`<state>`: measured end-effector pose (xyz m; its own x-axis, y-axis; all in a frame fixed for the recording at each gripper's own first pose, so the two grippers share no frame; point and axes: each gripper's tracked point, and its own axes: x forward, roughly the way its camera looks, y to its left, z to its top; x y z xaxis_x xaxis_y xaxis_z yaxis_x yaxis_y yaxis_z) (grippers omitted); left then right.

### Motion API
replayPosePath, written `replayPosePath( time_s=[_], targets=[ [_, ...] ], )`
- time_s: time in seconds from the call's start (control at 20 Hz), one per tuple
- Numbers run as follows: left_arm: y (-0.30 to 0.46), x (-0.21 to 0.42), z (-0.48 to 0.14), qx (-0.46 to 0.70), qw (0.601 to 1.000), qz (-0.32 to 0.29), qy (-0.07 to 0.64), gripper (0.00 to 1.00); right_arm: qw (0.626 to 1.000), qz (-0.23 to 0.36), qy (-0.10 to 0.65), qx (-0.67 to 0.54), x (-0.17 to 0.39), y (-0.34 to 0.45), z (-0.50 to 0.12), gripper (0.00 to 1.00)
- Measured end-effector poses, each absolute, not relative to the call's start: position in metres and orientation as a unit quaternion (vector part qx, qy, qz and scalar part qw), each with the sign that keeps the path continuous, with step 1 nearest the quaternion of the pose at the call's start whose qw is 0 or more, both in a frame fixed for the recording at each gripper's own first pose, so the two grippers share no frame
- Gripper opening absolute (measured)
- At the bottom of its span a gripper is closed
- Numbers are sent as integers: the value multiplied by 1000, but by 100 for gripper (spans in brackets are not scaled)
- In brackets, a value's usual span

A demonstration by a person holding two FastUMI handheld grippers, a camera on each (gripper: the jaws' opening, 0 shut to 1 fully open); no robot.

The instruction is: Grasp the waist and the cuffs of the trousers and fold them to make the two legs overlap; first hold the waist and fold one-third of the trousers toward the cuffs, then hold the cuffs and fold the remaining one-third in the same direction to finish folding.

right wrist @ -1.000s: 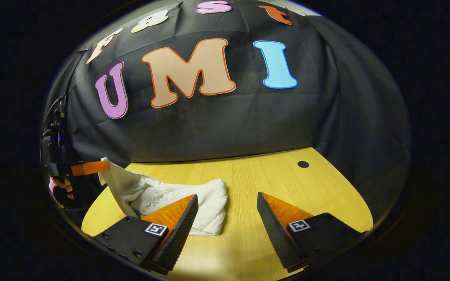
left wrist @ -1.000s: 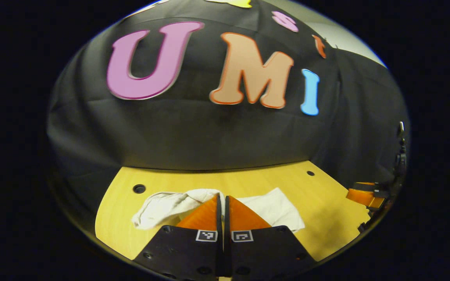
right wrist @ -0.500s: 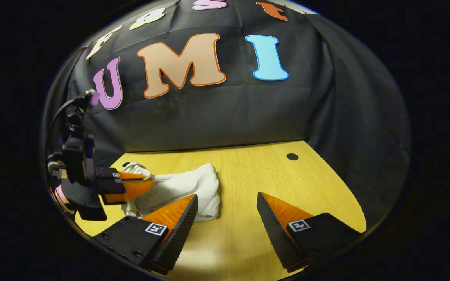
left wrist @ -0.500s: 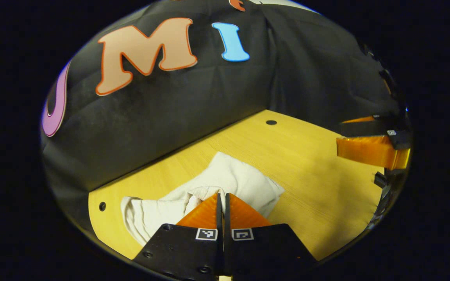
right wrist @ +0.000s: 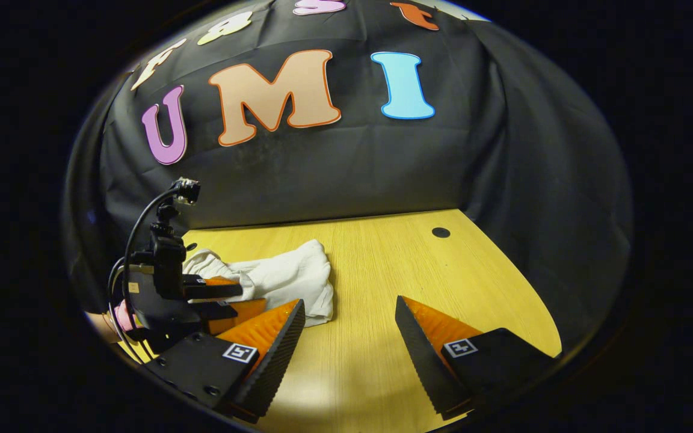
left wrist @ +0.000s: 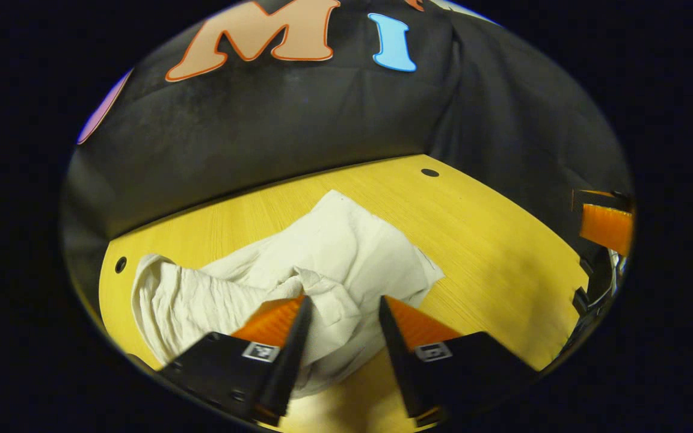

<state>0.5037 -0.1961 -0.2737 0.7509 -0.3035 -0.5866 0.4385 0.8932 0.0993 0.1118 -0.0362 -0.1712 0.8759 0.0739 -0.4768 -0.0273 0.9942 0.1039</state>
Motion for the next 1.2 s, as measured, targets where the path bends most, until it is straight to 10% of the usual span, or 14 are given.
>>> replayPosePath(
  time_s=[0.1, 1.2],
  targets=[
    [-195, 496, -261, 95, 936, -192, 279, 96, 969, 28, 241, 47, 112, -31, -166, 96],
    [-33, 390, -157, 20, 980, -43, 195, 96, 986, 87, 131, 49, 73, 39, -109, 97]
  ],
)
